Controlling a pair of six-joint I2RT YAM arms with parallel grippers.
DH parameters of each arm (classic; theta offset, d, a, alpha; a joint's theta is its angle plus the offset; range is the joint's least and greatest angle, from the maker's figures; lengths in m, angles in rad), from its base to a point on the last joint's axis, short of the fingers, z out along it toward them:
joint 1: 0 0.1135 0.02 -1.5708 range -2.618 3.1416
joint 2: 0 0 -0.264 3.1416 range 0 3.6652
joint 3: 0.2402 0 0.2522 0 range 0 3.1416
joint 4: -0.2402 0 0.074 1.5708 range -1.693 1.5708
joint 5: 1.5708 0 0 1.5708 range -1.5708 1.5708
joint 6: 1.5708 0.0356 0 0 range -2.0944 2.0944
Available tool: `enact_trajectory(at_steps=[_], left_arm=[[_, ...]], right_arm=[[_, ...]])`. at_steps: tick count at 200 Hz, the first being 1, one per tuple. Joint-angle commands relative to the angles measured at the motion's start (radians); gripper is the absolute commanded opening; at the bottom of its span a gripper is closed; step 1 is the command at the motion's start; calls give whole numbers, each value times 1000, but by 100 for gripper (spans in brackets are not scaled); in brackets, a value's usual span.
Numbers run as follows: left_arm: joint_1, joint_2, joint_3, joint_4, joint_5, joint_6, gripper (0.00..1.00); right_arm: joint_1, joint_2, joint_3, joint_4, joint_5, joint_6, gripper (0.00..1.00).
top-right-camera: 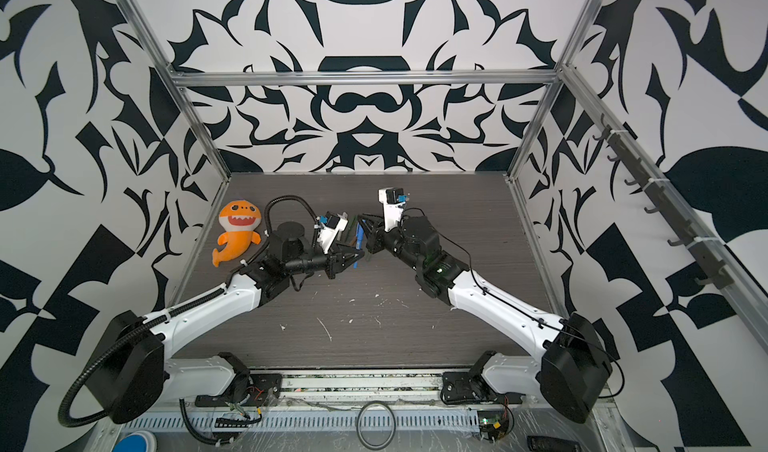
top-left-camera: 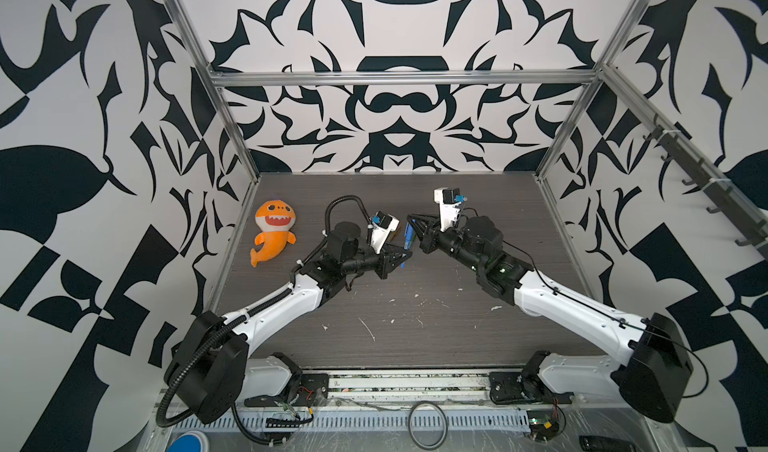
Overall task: Insert the pens into the pen caps
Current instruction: 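Open the right gripper off the cap and draw it back, then lay the capped blue pen beside the other pens with the left gripper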
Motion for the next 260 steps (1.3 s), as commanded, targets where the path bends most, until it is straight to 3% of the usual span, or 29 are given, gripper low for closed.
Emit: enact_trajectory(at_steps=[1,23,51,101,127,150,213,260], left_arm=[[51,-71,46,231,-92,-30,3],[50,-49,13,153,-54,-22,2],[50,-40,-78,173,-64,-44,2],[51,31,-93,66,-159,-91,2],[50,130,11,-92,-232,-92,2],[51,280,157,-248,-272,-83,1],[42,649,525,-554,-353,-43,3],[20,790,695,-681,-362,-17,6]], right_arm=[[71,48,-34,-352,-224,-13,15],[64,26,27,-342,-186,-4,24],[51,-15,103,-309,-77,7,33],[38,-150,98,-325,58,-17,36],[13,-262,-16,-353,183,-4,36],[-28,-330,-97,-430,227,33,37],[-100,-482,-255,-543,262,51,37],[-131,-506,-269,-565,258,34,37]])
